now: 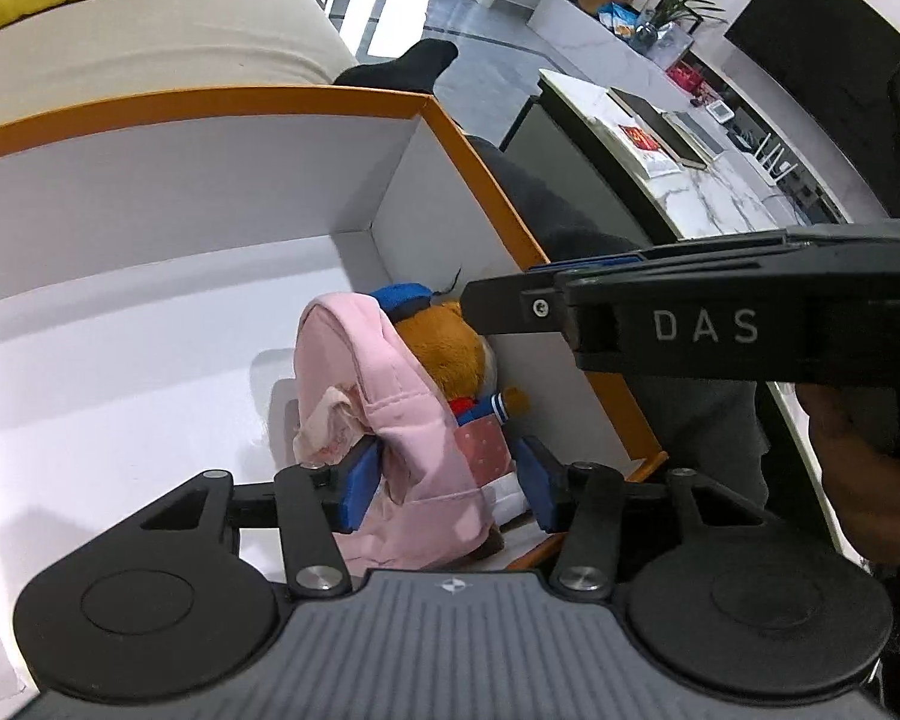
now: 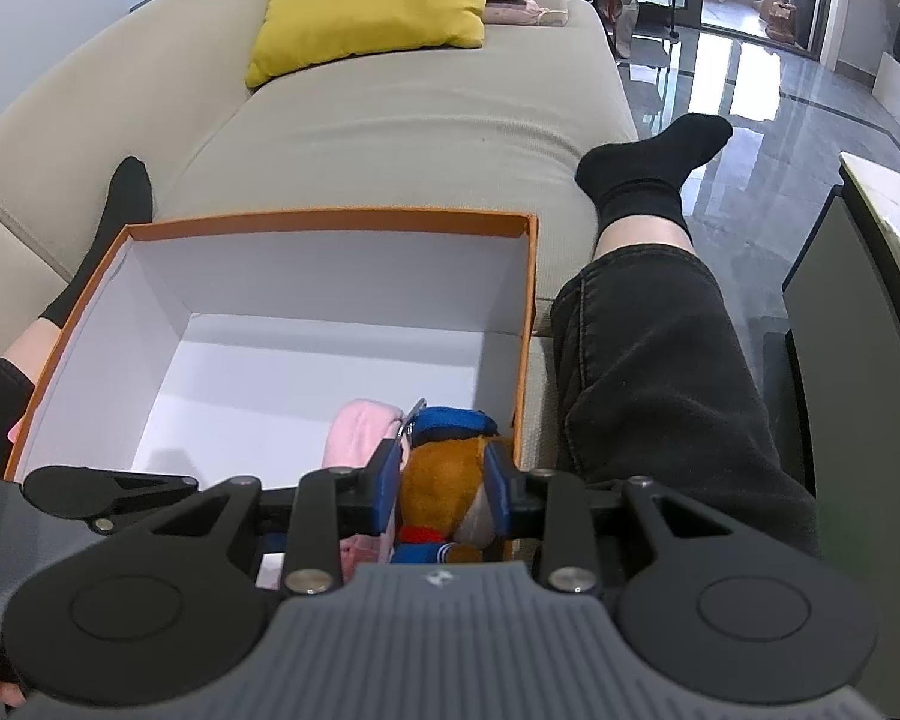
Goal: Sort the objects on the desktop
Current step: 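Open both tools to release the pouch and bear in the box, then move both tools back to the pile on the sofa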
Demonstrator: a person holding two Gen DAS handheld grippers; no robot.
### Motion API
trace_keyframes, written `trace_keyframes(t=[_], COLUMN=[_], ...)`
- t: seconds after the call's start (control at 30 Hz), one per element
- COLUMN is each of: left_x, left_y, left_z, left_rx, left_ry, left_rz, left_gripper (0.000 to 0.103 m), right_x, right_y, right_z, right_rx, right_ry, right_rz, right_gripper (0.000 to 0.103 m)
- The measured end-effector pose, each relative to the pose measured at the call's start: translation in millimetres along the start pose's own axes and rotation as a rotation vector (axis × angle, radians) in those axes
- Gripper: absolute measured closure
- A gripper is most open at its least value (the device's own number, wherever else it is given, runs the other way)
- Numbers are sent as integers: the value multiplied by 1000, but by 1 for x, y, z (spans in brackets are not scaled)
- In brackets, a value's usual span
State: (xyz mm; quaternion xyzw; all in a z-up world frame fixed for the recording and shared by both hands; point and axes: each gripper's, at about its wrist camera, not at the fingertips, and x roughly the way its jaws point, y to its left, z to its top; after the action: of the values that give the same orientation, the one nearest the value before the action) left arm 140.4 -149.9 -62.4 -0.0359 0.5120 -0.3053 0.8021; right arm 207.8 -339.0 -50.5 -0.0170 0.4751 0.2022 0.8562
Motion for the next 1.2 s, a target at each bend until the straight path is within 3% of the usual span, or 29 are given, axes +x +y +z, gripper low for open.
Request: trace_keyframes(t=[0.67,0.83,0.93,1.0,1.2], left_x=[-38,-65,-93,-114,-168], left_y=[6,10,18,27,75], left_z=[-2,-10,-18,-25,-51], left_rx=[-29,-20,-15,-24,-156], left_ry=[-98,-169,-228,-260,-266], left_rz=[51,74,130,178,355], left_gripper=[44,44,44,44,44], right_x=[-12,-24,-30,-30,-23], right_y=[16,27,47,63,135], right_z=[-3,-3,-1,1,7], right_rx=[-72,-91,-144,-184,-408], right_ry=[-53,-123,-165,-178,-191], right_rz=[22,81,134,169,307], right_gripper=[70,69,68,59,57])
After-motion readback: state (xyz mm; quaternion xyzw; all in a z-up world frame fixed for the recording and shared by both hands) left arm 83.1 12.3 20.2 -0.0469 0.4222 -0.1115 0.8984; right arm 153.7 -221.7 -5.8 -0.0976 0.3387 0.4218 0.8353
